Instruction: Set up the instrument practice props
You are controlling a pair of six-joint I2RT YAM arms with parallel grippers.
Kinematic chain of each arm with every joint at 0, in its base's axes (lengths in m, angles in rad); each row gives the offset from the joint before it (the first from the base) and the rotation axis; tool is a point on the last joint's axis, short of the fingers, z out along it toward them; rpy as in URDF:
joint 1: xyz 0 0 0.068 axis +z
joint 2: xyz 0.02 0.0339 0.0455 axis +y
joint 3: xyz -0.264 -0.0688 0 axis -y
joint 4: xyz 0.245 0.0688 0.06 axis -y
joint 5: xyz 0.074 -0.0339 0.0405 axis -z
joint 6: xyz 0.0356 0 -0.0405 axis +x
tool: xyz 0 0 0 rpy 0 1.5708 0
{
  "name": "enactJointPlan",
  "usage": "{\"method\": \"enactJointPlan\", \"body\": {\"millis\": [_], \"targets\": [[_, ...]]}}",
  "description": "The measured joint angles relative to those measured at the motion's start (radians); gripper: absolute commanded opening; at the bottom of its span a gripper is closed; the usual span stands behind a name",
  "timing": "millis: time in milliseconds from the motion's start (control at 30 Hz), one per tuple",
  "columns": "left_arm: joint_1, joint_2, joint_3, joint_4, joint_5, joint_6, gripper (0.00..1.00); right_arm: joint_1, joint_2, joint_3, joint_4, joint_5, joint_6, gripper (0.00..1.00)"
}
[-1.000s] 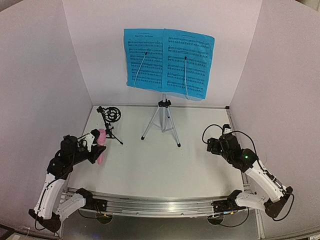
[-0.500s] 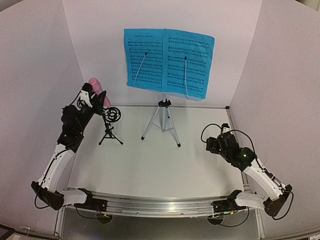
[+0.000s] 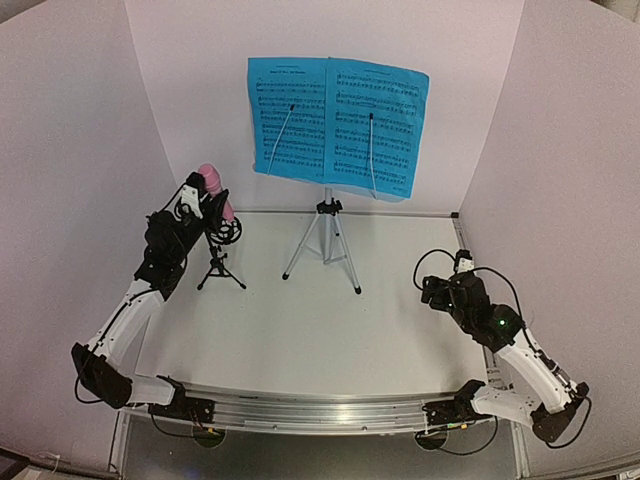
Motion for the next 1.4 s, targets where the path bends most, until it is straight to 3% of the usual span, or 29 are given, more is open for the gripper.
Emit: {"method": "enactJointPlan", "body": {"millis": [300, 767, 867, 1000, 1167, 1400], "targets": [[0.006, -0.014, -0.012, -0.026, -0.073, 0.022, 0.00, 0.000, -0.001, -0.007, 0.000, 0.003, -0.002, 0.86], [0.026, 0.011, -0.057, -0.062, -0.047, 0.026, 0.00, 0.000, -0.001, -0.007, 0.000, 0.002, -0.001, 0.86], [0.031, 0.029, -0.063, -0.073, -0.035, 0.024, 0.05, 0.000, -0.001, -0.007, 0.000, 0.002, -0.001, 0.86], [0.043, 0.060, -0.064, -0.079, -0.017, 0.025, 0.22, 0.000, 0.002, -0.007, 0.000, 0.001, -0.001, 0.86], [0.049, 0.086, -0.066, -0.081, -0.004, 0.025, 0.58, 0.000, 0.016, -0.007, 0.000, 0.000, -0.003, 0.87], [0.052, 0.085, -0.068, -0.092, 0.057, 0.052, 0.82, 0.000, 0.039, -0.007, 0.001, -0.004, -0.017, 0.91]]}}
